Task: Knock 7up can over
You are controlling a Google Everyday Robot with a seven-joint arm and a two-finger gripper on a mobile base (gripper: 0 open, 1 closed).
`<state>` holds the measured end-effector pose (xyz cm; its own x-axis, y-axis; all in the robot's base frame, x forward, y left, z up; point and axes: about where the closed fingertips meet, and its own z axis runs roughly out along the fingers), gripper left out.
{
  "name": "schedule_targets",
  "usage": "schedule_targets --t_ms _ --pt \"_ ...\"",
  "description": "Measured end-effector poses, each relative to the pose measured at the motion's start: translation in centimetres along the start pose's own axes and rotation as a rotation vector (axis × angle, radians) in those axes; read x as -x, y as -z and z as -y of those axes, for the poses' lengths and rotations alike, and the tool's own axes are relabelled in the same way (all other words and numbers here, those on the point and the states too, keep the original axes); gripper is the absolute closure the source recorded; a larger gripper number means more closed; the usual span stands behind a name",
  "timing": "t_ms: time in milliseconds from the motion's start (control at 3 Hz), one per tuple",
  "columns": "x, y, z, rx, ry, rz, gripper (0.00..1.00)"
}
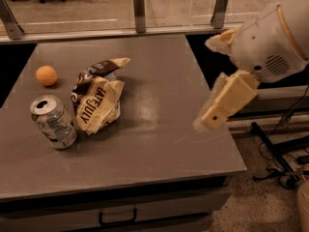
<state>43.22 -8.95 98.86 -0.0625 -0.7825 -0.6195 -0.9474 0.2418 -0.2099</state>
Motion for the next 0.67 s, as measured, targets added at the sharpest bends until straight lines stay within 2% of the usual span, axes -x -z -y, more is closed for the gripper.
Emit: schedule_targets --t_ms 333,667 --pt "4.4 -3.7 -1.4 0.038 -0.016 0.189 0.00" --pt "6.8 -3.4 -1.8 0.047 -0.032 0.260 0.00"
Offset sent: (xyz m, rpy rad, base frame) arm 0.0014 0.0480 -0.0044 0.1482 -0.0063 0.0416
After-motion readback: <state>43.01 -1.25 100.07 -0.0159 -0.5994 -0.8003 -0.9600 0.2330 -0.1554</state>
